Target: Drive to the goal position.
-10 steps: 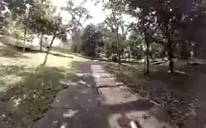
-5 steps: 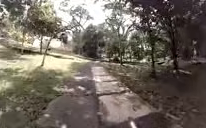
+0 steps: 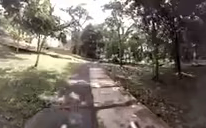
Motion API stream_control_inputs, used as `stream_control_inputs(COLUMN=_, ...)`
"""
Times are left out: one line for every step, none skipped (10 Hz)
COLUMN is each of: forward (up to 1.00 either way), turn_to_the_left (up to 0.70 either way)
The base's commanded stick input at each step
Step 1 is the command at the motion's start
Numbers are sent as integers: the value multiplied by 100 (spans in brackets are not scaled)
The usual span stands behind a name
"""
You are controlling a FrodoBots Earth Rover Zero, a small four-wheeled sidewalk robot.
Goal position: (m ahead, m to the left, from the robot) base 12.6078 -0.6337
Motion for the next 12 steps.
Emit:
stream_control_inputs(forward=85, turn_to_the_left=0)
stream_control_inputs(forward=85, turn_to_the_left=0)
stream_control_inputs(forward=85, turn_to_the_left=0)
stream_control_inputs(forward=85, turn_to_the_left=14)
stream_control_inputs(forward=85, turn_to_the_left=29)
stream_control_inputs(forward=85, turn_to_the_left=15)
stream_control_inputs(forward=85, turn_to_the_left=2)
stream_control_inputs(forward=85, turn_to_the_left=1)
stream_control_inputs(forward=85, turn_to_the_left=0)
stream_control_inputs(forward=85, turn_to_the_left=0)
stream_control_inputs(forward=85, turn_to_the_left=0)
stream_control_inputs(forward=85, turn_to_the_left=0)
